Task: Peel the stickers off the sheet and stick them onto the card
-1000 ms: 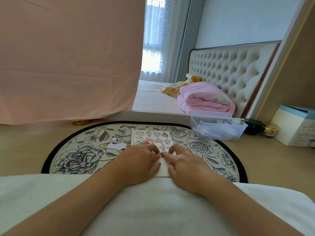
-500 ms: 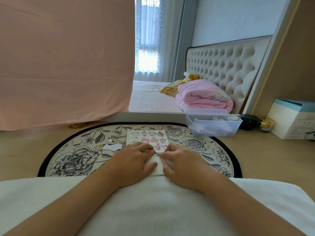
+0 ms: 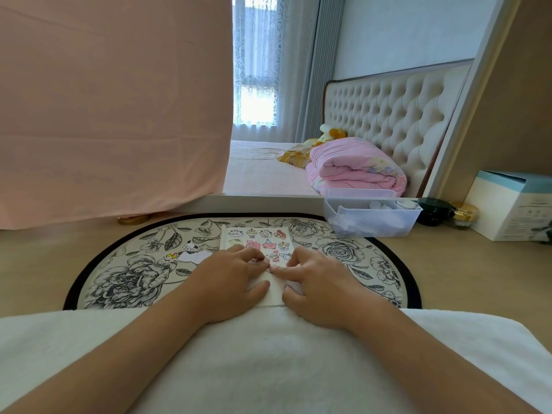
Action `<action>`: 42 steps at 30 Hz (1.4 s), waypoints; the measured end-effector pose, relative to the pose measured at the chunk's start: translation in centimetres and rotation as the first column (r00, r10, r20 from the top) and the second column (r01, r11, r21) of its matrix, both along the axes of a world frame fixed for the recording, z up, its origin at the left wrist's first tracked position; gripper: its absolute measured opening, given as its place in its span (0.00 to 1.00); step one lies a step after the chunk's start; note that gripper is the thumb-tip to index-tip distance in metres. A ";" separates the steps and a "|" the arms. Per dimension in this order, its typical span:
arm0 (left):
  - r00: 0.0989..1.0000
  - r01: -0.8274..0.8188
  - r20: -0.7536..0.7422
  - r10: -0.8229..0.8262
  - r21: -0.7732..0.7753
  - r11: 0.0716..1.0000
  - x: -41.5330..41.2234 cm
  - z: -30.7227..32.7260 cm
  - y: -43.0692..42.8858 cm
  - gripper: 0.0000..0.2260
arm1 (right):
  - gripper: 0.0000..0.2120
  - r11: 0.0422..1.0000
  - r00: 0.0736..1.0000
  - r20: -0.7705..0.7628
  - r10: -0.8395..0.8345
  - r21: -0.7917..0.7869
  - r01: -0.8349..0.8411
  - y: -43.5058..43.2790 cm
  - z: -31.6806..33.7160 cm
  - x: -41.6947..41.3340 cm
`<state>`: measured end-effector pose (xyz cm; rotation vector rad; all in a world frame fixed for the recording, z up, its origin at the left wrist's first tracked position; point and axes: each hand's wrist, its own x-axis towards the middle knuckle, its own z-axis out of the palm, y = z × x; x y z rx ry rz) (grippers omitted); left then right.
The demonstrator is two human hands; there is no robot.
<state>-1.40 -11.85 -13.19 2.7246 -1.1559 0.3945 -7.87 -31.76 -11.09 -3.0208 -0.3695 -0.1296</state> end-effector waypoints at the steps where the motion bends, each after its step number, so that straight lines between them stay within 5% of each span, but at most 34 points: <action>1: 1.000 0.005 0.004 -0.005 -0.016 1.000 0.0 0.0 0.2 0.30 | 0.22 1.000 1.000 0.017 -0.001 0.022 0.001 0.0 0.0 -0.1; 14: 0.995 0.023 -0.083 -0.049 -0.290 0.957 0.2 -0.4 0.6 0.22 | 0.17 0.991 0.995 0.096 -0.021 0.133 0.008 -0.6 -0.6 -0.1; 23: 0.977 -0.204 -0.006 0.212 -0.309 0.929 3.5 1.4 5.9 0.11 | 0.15 0.987 0.977 0.211 -0.019 0.163 -0.016 2.2 0.9 2.0; 28: 0.934 -0.357 -0.141 0.329 -0.291 0.888 5.8 0.6 10.1 0.11 | 0.13 0.972 0.987 0.148 0.054 0.220 -0.086 6.4 1.4 5.5; 37: 0.917 -0.364 -0.276 0.286 -0.291 0.885 6.5 -0.4 10.6 0.10 | 0.17 0.988 0.992 0.026 0.125 -0.099 -0.122 12.2 1.5 10.5; 42: 0.917 -0.368 -0.277 0.288 -0.306 0.878 6.6 -0.5 10.7 0.09 | 0.13 0.995 0.995 -0.012 0.097 -0.038 -0.097 12.2 1.5 11.7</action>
